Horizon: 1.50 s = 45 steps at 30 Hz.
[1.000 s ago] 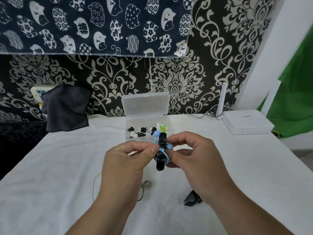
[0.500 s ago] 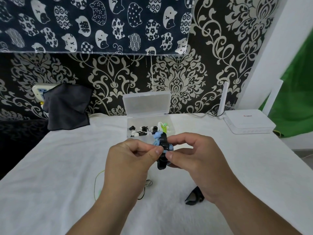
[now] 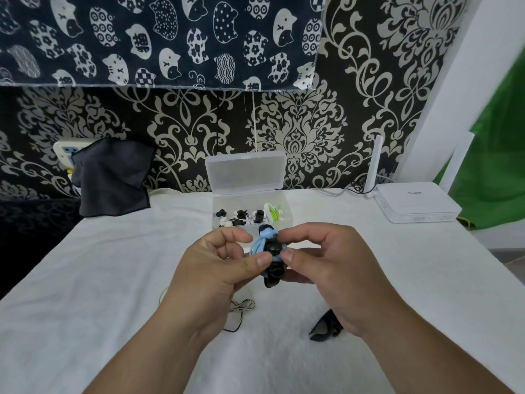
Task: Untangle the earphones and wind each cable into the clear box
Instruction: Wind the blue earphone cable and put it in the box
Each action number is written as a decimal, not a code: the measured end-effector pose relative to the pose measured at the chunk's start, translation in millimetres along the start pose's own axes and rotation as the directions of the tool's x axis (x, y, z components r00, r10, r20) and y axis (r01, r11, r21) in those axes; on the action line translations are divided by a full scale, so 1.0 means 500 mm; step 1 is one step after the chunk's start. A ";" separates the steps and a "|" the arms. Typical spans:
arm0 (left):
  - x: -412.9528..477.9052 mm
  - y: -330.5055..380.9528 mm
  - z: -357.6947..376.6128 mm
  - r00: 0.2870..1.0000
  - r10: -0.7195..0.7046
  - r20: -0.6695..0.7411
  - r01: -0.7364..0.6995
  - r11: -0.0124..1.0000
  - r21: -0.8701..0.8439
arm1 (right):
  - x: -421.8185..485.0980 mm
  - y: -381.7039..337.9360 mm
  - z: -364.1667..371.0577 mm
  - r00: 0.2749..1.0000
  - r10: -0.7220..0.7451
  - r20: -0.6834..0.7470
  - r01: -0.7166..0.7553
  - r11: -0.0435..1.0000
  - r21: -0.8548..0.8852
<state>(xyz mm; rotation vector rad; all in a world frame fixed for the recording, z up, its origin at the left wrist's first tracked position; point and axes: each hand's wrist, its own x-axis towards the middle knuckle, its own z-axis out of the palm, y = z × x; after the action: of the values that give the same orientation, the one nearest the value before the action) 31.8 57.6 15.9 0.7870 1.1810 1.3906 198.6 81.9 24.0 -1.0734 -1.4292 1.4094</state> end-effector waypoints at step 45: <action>-0.007 -0.017 0.016 0.997 -0.062 -0.055 0.067 0.992 0.104 | 0.007 0.023 0.000 0.992 -0.120 0.026 0.116 0.847 -0.519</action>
<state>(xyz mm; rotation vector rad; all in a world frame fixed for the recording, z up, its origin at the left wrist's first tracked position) 42.8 55.1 10.6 0.7842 1.3177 1.3103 197.8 85.2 12.2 -1.2897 -1.8995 0.9419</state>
